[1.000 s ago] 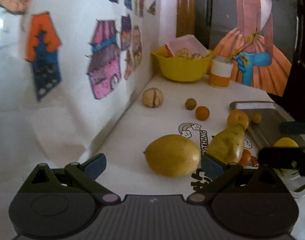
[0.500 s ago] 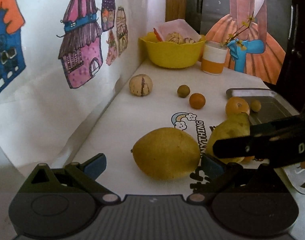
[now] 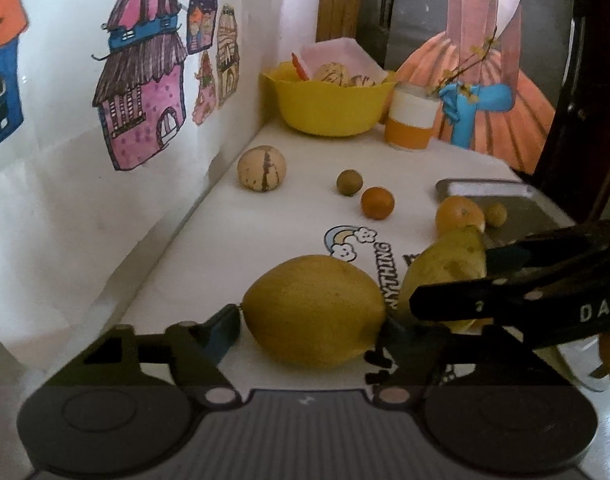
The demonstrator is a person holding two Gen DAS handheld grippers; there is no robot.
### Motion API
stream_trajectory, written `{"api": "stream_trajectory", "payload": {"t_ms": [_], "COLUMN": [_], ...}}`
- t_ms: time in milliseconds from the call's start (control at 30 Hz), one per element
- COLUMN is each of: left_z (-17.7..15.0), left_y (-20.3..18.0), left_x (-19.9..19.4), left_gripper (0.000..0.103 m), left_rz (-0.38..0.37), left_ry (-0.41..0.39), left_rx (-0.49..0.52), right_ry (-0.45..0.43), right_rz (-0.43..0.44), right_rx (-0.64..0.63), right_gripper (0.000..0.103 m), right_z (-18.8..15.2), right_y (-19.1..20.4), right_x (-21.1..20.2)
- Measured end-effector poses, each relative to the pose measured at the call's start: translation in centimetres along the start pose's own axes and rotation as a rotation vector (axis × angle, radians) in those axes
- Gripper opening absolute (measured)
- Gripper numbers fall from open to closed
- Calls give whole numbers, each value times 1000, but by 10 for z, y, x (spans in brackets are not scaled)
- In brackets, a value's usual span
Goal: Organize fruits
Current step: 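Grasp the mottled green-brown pear with the right tool while the left tool grasps a yellow lemon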
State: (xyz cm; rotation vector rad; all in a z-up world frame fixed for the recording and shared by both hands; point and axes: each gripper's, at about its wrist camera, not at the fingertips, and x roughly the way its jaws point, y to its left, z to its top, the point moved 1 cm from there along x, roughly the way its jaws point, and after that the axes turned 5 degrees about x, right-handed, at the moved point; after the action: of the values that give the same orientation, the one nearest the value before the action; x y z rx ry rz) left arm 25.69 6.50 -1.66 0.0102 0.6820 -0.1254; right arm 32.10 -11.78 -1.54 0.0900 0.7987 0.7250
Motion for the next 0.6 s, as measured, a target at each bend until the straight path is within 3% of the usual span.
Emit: {"api": "stream_trajectory", "payload": {"t_ms": [367, 600], "left_z": [-11, -14], "left_y": [10, 11], "left_x": [-17, -21], "left_gripper": [73, 73], "left_rz": [64, 77], "left_ry": [4, 1], "left_rx": [-59, -75], "right_ry": [-12, -32], "right_rz": [-56, -88], "right_rx": [-160, -166], "right_gripper": [72, 71], "right_z": [-6, -6], "right_y": [17, 20], "right_x": [4, 11]}}
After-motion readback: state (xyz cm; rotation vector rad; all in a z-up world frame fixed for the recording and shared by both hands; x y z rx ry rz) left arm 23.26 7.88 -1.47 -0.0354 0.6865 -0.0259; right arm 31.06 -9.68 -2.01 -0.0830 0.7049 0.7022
